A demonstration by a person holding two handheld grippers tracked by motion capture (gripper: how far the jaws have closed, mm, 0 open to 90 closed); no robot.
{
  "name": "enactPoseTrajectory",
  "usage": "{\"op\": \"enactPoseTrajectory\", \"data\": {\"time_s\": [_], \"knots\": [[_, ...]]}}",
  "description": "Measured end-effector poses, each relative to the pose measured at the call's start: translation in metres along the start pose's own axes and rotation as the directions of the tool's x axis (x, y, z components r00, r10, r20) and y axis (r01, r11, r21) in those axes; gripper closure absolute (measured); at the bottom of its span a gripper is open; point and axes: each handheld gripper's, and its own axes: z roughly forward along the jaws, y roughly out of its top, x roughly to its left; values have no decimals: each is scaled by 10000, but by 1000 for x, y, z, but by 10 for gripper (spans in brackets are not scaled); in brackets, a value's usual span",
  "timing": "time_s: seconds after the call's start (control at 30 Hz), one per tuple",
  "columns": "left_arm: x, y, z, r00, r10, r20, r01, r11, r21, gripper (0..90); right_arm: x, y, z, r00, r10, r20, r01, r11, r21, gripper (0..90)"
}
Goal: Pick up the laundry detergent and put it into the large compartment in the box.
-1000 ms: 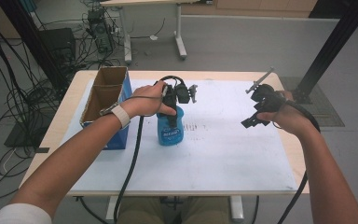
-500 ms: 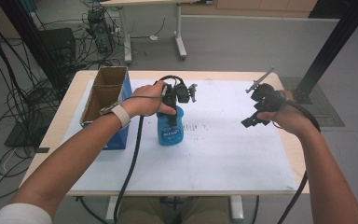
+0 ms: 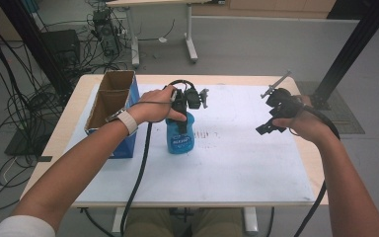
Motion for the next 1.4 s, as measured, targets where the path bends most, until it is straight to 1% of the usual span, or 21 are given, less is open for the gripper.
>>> {"op": "enactPoseTrajectory", "data": {"time_s": [0.07,0.1,0.47,0.77,1.27,1.4], "knots": [[0,1,0,10000,80,-38,-79,10000,46,378,0,0,0,10000,-14,5,14,10000,11,131],[0,0,0,10000,-59,-5,59,10000,-21,379,0,0,-1,10000,12,-11,-12,10000,10,131],[0,0,0,10000,17,-2,-17,10000,-16,379,0,-1,-1,10000,22,37,-22,10000,-17,133],[0,0,0,10000,-5,-13,5,10000,-10,379,1,2,-1,10000,-39,27,39,10000,-9,134],[-1,0,0,10000,-61,-29,61,10000,2,379,1,0,0,10000,-27,40,27,10000,-12,134],[-1,0,0,10000,13,-33,-13,10000,-12,378,2,0,0,10000,-13,36,13,10000,-1,134]]}}
